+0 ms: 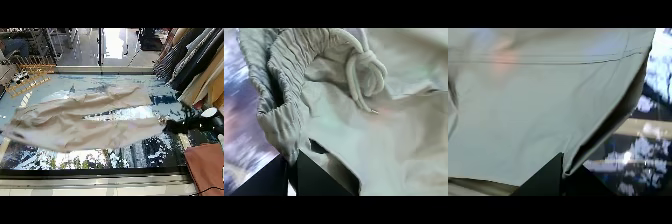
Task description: Fold the clothes and pants, and hang the long-sleeved shirts on hangers.
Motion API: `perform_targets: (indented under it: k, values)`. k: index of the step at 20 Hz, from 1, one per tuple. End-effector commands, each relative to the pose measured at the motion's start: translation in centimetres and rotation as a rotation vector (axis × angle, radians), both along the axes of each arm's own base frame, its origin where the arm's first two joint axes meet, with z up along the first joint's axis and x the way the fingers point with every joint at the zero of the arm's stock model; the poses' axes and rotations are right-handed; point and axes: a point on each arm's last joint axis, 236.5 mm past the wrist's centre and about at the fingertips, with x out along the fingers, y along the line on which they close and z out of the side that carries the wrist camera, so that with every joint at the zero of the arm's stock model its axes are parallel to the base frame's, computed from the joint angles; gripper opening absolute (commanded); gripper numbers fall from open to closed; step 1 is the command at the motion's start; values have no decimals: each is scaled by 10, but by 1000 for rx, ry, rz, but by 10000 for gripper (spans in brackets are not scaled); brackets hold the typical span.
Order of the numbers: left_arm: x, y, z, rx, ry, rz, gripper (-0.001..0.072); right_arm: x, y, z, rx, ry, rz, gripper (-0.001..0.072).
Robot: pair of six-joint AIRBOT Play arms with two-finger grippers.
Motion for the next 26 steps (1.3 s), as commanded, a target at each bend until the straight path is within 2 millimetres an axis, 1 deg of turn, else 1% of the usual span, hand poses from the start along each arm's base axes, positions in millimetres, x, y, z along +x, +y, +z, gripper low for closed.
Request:
perform_targets:
  k: [1,2,3,4,5,6,7,8,9,10,11,12,14,16,18,19,21,23,24,26]
  values:
    - [-71,25,-21,106,245,-17,8,-87,11,-32,15,255,147,18]
    - [-90,33,-29,135,312,-15,8,-103,11,-38,3,287,161,18]
    - [-105,42,-35,161,362,-11,9,-114,13,-41,2,305,164,20]
    - [-113,51,-37,181,375,5,10,-117,19,-39,22,300,159,60]
    - [-114,58,-38,192,359,26,12,-112,26,-34,53,275,153,256]
    - [-112,65,-37,211,341,41,40,-100,32,-27,83,224,153,490]
    - [-110,70,-36,231,333,47,226,-75,32,-19,84,133,123,536]
    - [-108,75,-35,250,320,52,486,-38,22,-14,44,18,40,535]
    - [-105,78,-34,266,308,55,670,1,7,-7,3,-91,-79,529]
    - [-101,80,-33,275,293,60,705,38,-7,1,-9,-191,-194,494]
    - [-96,80,-32,271,272,65,704,65,-13,5,15,-249,-262,494]
    - [-90,78,-32,259,244,74,704,87,-12,3,70,-270,-299,496]
    - [-71,68,-29,210,165,94,701,130,-12,-12,181,-261,-338,516]
    - [-55,59,-25,160,96,113,695,171,-11,-23,280,-253,-331,515]
    - [-45,53,-21,125,55,123,695,203,-7,-33,336,-248,-277,499]
    - [-43,51,-21,117,45,125,695,218,-5,-38,341,-248,-261,497]
    - [-39,47,-19,96,27,128,695,249,3,-40,321,-306,-224,485]
    - [-37,40,-18,63,20,125,695,274,10,-44,267,-346,-201,480]
    - [-36,37,-18,49,18,122,694,281,13,-49,240,-352,-190,479]
    - [-38,33,-19,35,29,115,694,288,23,-60,226,-356,-178,473]
